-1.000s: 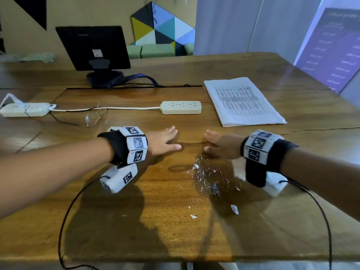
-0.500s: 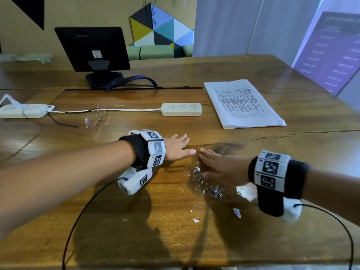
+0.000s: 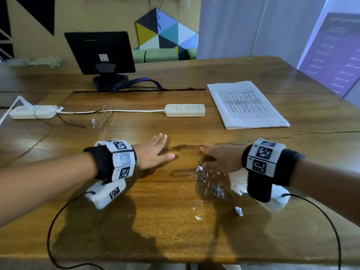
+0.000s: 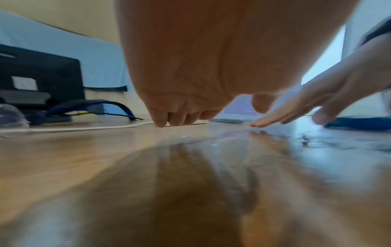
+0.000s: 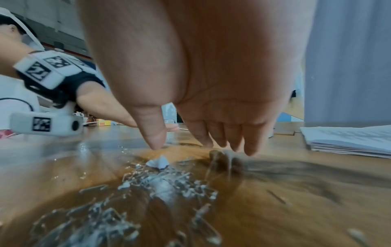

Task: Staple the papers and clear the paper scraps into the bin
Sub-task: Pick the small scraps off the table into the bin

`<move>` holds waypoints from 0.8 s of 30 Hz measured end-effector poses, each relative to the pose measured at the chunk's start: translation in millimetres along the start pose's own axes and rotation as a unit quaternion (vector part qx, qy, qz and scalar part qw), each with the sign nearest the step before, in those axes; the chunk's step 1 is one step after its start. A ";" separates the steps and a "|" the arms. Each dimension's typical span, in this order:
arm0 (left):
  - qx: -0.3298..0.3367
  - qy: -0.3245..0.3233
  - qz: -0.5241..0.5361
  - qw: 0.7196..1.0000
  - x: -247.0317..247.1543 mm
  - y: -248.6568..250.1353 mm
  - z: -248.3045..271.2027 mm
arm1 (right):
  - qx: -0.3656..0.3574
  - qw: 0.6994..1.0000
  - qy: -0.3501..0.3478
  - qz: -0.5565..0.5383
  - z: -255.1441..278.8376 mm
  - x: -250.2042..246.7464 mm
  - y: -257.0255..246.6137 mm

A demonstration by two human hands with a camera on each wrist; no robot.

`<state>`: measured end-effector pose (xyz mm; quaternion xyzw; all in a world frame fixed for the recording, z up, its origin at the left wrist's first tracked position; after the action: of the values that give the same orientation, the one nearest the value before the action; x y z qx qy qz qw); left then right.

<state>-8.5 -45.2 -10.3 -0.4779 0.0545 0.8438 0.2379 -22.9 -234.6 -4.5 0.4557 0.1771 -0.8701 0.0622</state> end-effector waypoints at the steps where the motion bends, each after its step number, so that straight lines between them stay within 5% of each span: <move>1: -0.019 -0.007 -0.009 1.000 0.7 -9.9 -6.8 | -0.005 1.000 -0.005 0.004 -4.4 2.0 -6.1; 5: -0.035 -0.027 -0.021 0.999 10.5 -19.6 -17.6 | -0.022 0.999 -0.015 0.025 -12.2 13.2 -24.2; 14: 0.071 -0.027 -0.001 0.997 27.5 40.4 17.3 | -0.053 0.997 -0.035 0.040 23.1 39.2 -13.9; 20: 0.147 -0.064 0.080 0.984 36.9 77.9 36.3 | -0.053 0.997 -0.046 0.025 42.8 43.1 -1.9; 24: 0.141 -0.046 0.142 0.979 26.0 72.8 47.2 | -0.042 0.999 -0.011 -0.006 60.7 30.4 8.9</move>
<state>-89.5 -85.1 -16.4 -0.3881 0.2289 0.8738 0.1828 -84.8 -263.4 0.2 0.4418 0.2159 -0.8673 0.0781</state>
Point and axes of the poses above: each hand's wrist, its own z-axis away from the middle knuckle, its own x-axis out of the palm, y = z × x, the point moved 4 cm from there along -z, towards the middle knuckle, and after that the axes turned 13 degrees about -z, right-handed, at the moved point
